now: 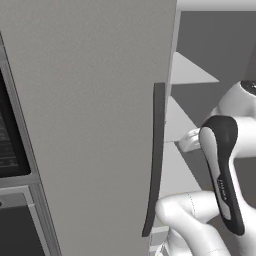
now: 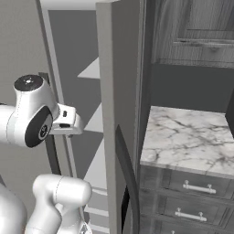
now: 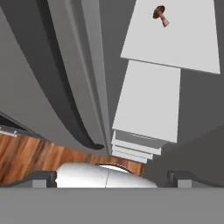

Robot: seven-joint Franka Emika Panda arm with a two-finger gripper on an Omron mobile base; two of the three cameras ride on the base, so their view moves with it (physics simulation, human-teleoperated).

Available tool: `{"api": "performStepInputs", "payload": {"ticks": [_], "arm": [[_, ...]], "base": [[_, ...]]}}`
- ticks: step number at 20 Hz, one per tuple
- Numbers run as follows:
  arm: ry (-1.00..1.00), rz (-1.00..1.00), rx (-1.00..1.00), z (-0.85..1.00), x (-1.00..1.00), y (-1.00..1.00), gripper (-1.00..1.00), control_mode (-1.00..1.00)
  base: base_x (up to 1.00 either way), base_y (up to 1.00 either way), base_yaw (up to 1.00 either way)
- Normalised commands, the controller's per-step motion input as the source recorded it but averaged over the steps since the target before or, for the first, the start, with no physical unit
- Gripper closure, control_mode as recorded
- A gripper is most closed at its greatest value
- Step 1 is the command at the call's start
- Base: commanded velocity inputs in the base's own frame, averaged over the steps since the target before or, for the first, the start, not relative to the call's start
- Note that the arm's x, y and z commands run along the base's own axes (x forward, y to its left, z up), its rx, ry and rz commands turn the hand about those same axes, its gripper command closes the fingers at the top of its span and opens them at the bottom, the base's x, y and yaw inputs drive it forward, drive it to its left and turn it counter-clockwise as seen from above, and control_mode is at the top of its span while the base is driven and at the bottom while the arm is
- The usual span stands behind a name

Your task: Take the mushroom, broccoli, and mushroom from the freezer and place them in the bowl on the counter.

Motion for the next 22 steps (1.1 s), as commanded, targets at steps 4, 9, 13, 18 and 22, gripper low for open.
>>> {"api": "performStepInputs", "payload": {"ticks": [4,9,13,18,22], "arm": [[-0.14,0.11,0.0,-0.16,0.3,-0.06,-1.0,-1.0],[-0.05,0.04,0.01,-0.2,0.3,-0.01,-1.0,-1.0],[0.0,0.0,0.01,-0.02,0.28,0.0,-1.0,-1.0],[-0.01,0.0,0.02,-0.01,0.48,-0.07,-1.0,-1.0],[0.0,0.01,0.04,-0.05,0.83,-0.09,-1.0,-1.0]], "base": [[0.0,0.0,0.0],[0.0,0.0,0.0],[0.0,0.0,0.0],[0.0,0.0,0.0],[0.0,0.0,0.0]]}}
